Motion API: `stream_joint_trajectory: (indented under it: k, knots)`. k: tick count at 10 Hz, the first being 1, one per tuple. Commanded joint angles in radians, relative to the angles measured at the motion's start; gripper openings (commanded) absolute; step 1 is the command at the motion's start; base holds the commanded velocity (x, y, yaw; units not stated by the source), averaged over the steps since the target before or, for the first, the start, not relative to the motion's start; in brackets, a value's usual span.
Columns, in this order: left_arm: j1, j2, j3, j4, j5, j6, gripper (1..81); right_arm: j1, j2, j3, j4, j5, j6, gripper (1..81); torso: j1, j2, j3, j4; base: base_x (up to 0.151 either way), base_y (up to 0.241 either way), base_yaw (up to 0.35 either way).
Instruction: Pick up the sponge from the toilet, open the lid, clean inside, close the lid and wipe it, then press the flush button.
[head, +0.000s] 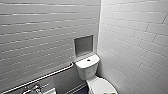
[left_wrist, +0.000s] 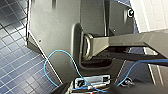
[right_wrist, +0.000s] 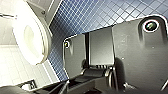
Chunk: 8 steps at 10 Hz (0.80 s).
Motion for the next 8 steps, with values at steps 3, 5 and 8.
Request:
stream_joint_trajectory:
  k: [3, 5, 8]
  knots:
    - [0.014, 0.007, 0.013, -0.01, 0.04, 0.002, 81.1, 0.166, -0.142, 0.13, 0.01, -0.008, 0.092, 81.1, 0.111, -0.172, -0.161, 0.0, 0.0, 0.0, 0.0]
    - [0.037, 0.007, 0.009, -0.01, -0.035, 0.002, 81.1, 0.208, -0.163, 0.142, 0.01, -0.007, 0.122, 81.1, 0.159, -0.247, -0.232, 0.0, 0.0, 0.0, 0.0]
    - [0.057, 0.014, -0.01, -0.013, -0.035, -0.001, 81.1, 0.248, -0.174, 0.133, 0.008, 0.016, 0.164, 81.1, 0.231, -0.362, -0.306, 0.0, 0.0, 0.0, 0.0]
